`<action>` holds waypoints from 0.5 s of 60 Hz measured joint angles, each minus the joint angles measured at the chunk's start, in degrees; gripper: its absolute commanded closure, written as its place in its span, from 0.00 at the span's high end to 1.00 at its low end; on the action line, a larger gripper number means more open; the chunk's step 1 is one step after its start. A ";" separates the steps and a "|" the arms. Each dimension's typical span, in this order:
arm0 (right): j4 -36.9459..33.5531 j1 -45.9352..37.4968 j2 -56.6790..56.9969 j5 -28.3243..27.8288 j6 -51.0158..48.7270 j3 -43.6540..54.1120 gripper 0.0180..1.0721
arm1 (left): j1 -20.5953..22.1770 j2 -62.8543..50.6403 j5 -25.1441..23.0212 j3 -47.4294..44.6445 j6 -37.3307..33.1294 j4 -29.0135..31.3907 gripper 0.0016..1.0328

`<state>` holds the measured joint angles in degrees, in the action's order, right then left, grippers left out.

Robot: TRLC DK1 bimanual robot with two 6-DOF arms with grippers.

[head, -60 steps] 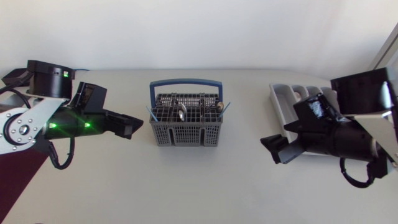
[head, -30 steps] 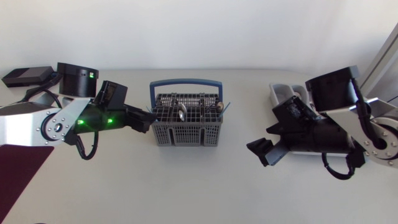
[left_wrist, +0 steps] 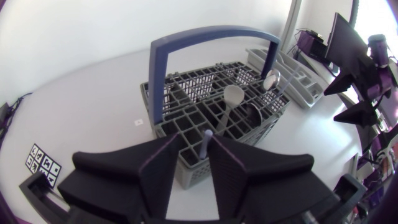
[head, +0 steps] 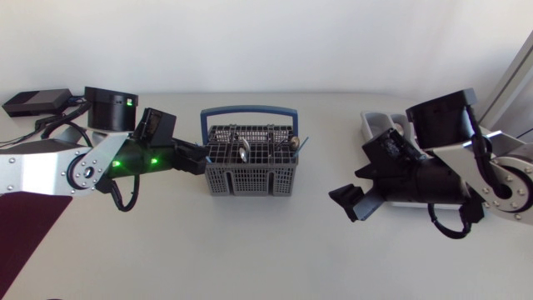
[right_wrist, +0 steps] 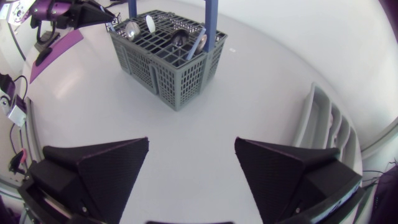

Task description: Transfer all utensils from the basket to the drawer tray.

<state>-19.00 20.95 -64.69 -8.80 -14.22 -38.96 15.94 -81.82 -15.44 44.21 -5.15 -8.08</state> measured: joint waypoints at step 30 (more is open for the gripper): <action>0.35 0.13 0.57 0.04 -1.36 0.07 0.95 | 1.07 1.86 -0.79 0.35 0.63 -0.50 0.04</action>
<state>-18.65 21.08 -64.12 -8.75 -15.57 -38.89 17.02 -79.96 -16.23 44.56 -4.51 -8.58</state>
